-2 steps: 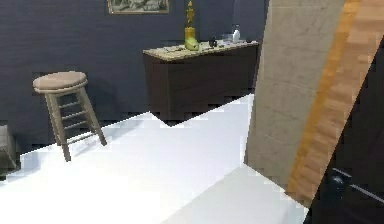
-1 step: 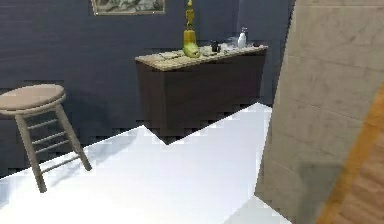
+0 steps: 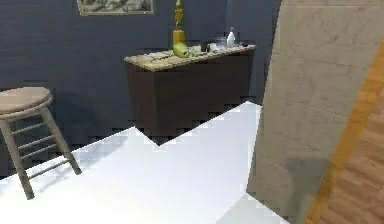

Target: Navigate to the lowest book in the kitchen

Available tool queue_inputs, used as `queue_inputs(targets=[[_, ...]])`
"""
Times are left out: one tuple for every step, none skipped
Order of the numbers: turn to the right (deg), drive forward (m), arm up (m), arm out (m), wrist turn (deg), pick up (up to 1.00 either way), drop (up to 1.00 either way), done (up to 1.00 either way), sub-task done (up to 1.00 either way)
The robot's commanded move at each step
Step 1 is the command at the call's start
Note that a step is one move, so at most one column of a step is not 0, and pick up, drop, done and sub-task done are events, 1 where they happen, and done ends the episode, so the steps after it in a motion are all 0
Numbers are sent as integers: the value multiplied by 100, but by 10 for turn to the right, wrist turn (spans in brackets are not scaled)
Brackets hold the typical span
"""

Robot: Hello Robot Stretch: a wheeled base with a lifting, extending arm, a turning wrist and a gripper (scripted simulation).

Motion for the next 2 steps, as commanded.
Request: queue_inputs(targets=[[-450,0,0,0,0,0,0,0,0],[-450,0,0,0,0,0,0,0,0]])
